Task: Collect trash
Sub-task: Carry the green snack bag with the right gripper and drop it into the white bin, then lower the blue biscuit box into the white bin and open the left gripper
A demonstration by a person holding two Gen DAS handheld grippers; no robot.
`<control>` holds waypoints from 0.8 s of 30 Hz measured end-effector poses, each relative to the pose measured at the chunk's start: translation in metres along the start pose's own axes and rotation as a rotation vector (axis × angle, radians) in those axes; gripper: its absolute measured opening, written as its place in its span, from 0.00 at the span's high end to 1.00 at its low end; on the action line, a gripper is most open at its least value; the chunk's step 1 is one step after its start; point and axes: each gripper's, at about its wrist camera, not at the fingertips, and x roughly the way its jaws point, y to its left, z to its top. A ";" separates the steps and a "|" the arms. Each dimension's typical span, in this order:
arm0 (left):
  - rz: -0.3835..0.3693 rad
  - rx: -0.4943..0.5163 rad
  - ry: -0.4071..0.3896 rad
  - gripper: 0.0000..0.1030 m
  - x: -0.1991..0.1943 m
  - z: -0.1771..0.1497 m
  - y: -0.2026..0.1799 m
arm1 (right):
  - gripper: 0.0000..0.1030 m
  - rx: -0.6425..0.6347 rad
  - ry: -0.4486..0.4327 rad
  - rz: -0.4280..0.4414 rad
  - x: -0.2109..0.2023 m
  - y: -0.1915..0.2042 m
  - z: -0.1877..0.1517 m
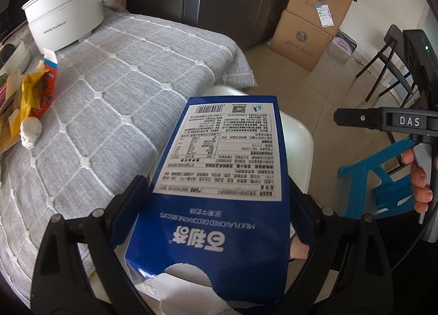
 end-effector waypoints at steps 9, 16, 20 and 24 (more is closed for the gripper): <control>0.066 0.127 -0.057 0.05 0.012 0.001 -0.019 | 0.34 0.023 -0.002 -0.013 -0.002 -0.019 0.002; 0.099 0.120 -0.097 0.03 -0.003 0.000 -0.010 | 0.30 0.006 -0.026 -0.022 -0.008 -0.014 0.002; 0.120 0.111 -0.118 0.03 -0.015 -0.002 -0.002 | 0.30 -0.008 -0.031 -0.013 -0.011 -0.006 0.002; 0.154 0.098 -0.127 0.02 -0.030 -0.010 0.012 | 0.29 -0.032 -0.049 -0.008 -0.015 0.008 0.004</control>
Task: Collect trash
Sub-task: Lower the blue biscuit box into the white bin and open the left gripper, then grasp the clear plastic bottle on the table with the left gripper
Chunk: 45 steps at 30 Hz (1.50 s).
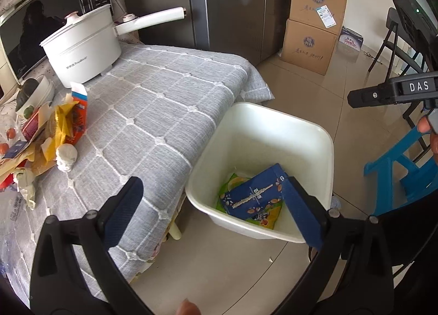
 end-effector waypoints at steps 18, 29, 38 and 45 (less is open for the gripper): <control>0.243 -0.149 -0.029 0.02 -0.085 -0.054 0.139 | 0.22 -0.209 -0.043 0.027 0.002 0.126 -0.001; 0.417 -0.152 0.199 0.02 -0.077 -0.096 0.276 | 0.21 -0.293 -0.031 0.026 0.020 0.185 0.002; 0.398 -0.116 0.341 0.02 -0.038 -0.093 0.331 | 0.21 -0.326 -0.003 0.011 0.037 0.207 0.004; 0.326 -0.195 0.456 0.12 -0.013 -0.097 0.336 | 0.21 -0.333 0.022 0.004 0.045 0.211 0.004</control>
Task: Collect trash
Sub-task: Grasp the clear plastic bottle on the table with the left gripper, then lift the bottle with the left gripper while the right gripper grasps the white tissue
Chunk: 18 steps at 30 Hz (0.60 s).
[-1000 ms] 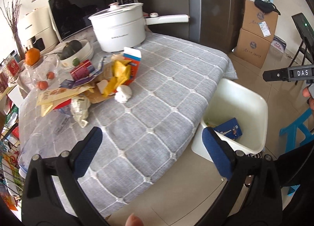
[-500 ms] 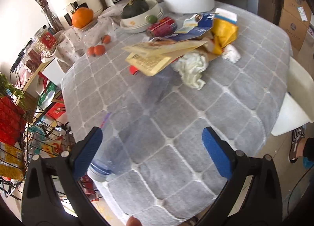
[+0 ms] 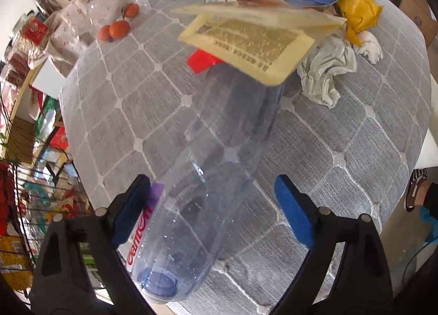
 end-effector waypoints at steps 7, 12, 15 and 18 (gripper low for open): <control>-0.147 -0.193 0.005 0.43 -0.022 -0.027 -0.009 | 0.21 -0.008 -0.009 0.019 -0.002 0.007 0.003; -0.274 -0.287 0.034 0.42 -0.031 -0.051 -0.021 | 0.21 -0.006 -0.014 0.037 -0.005 0.012 0.002; -0.240 -0.270 0.044 0.40 -0.032 -0.053 -0.029 | 0.21 0.004 -0.019 0.045 -0.007 0.014 0.001; -0.228 -0.303 0.061 0.40 -0.020 -0.051 -0.030 | 0.21 0.003 -0.017 0.047 -0.005 0.019 0.000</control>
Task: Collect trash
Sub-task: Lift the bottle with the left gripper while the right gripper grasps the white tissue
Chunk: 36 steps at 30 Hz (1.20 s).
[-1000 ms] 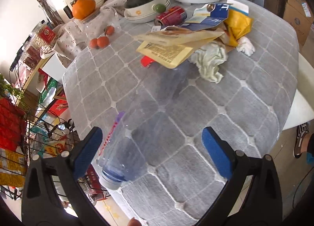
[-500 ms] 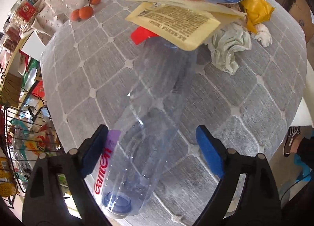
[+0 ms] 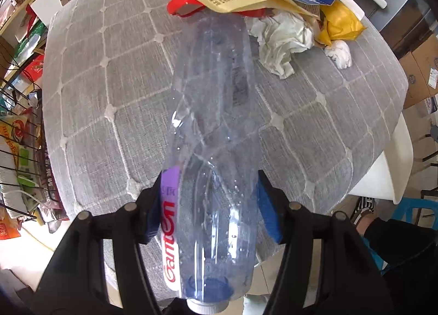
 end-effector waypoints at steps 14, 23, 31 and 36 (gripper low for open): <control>-0.172 -0.199 -0.306 0.41 -0.084 -0.057 0.028 | 0.21 -0.025 0.021 0.115 0.040 0.055 0.018; -0.205 -0.214 -0.380 0.41 -0.094 -0.052 0.039 | 0.27 -0.139 -0.034 0.133 0.106 0.124 0.047; -0.193 -0.230 -0.394 0.41 -0.096 -0.050 0.049 | 0.59 -0.181 -0.054 0.066 0.141 0.150 0.071; -0.194 -0.228 -0.405 0.41 -0.100 -0.051 0.048 | 0.78 -0.222 -0.069 0.045 0.136 0.155 0.069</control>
